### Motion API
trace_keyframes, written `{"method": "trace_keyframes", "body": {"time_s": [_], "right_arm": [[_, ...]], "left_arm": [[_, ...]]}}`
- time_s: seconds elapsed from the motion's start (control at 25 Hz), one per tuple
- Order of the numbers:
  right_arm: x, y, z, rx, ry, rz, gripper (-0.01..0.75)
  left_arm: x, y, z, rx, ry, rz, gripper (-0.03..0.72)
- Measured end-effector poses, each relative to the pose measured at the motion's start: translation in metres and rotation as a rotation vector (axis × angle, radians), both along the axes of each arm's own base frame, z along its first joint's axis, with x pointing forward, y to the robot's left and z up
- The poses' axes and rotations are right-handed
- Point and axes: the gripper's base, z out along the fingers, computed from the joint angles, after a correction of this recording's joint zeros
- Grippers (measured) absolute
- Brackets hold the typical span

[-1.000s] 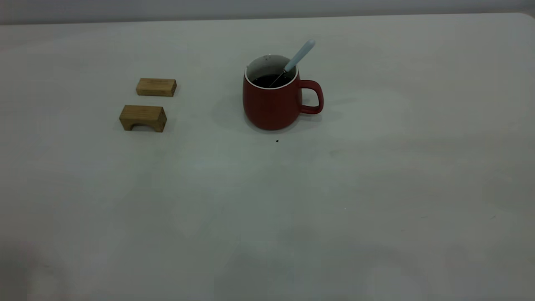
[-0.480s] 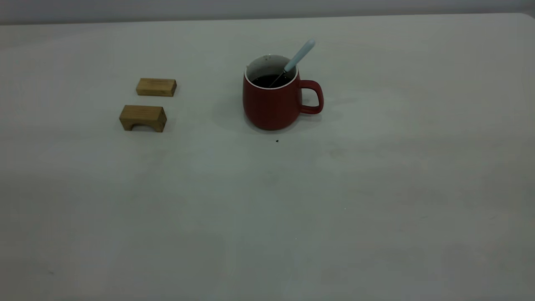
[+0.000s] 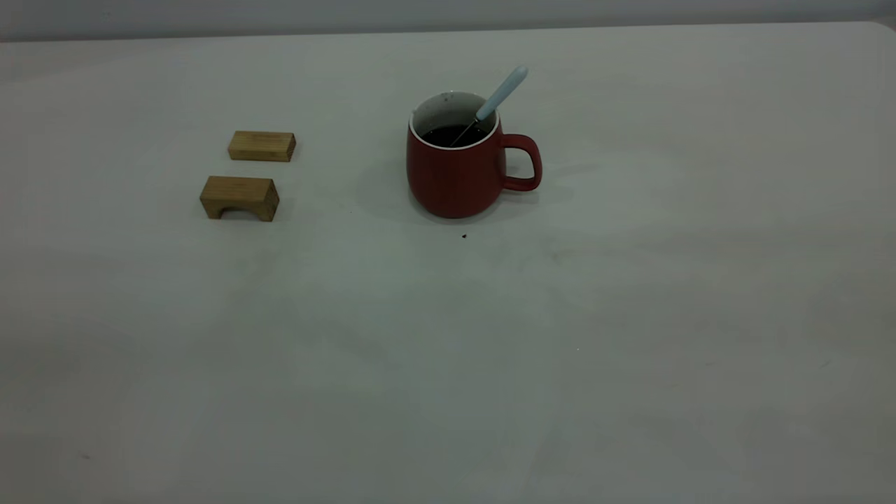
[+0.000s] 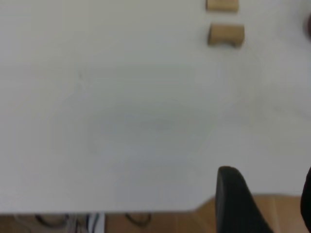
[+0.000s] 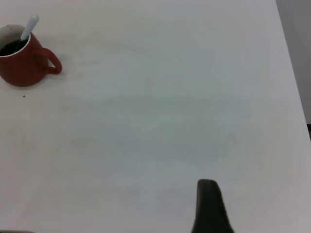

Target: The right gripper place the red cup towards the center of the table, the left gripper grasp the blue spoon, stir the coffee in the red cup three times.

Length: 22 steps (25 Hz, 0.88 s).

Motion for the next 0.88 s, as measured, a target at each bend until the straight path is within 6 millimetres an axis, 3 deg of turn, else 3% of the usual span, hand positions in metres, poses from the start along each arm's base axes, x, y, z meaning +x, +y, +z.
{"method": "trace_keyframes", "body": {"time_s": [0.88], "right_arm": [[0.0, 0.0, 0.0, 0.0, 0.0, 0.0, 0.552]], "left_arm": [[-0.0053, 0.0014, -0.0011, 0.025, -0.024, -0.001, 0.405]]}}
